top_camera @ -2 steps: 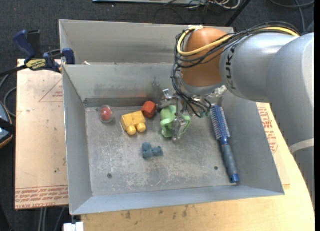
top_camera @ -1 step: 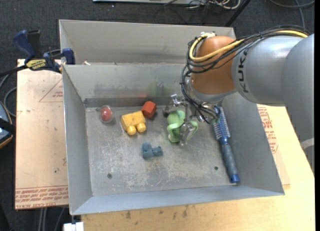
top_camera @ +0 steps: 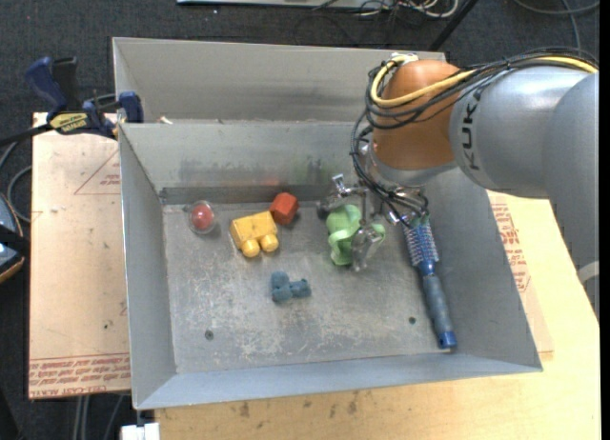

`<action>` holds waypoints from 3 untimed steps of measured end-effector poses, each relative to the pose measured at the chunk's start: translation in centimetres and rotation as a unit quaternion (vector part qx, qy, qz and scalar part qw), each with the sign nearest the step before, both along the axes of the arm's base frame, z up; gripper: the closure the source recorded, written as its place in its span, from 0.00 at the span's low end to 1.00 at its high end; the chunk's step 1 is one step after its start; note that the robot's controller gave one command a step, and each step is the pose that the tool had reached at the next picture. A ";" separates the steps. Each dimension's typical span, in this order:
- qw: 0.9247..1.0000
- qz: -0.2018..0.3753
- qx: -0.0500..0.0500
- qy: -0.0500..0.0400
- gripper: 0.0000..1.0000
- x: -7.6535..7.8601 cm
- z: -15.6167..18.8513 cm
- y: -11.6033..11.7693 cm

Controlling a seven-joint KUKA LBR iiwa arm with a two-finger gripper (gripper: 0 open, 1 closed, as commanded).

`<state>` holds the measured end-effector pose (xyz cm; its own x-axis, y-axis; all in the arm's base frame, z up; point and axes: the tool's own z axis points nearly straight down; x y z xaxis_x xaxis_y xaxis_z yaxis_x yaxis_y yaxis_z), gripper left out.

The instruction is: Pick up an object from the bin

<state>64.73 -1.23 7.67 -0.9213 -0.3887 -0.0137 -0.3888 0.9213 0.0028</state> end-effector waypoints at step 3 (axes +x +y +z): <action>0.990 0.141 -0.004 0.001 1.00 -4.4 15.4 1.2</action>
Offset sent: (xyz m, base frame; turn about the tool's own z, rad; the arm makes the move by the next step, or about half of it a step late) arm -0.0156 -0.0254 -0.0067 -0.0183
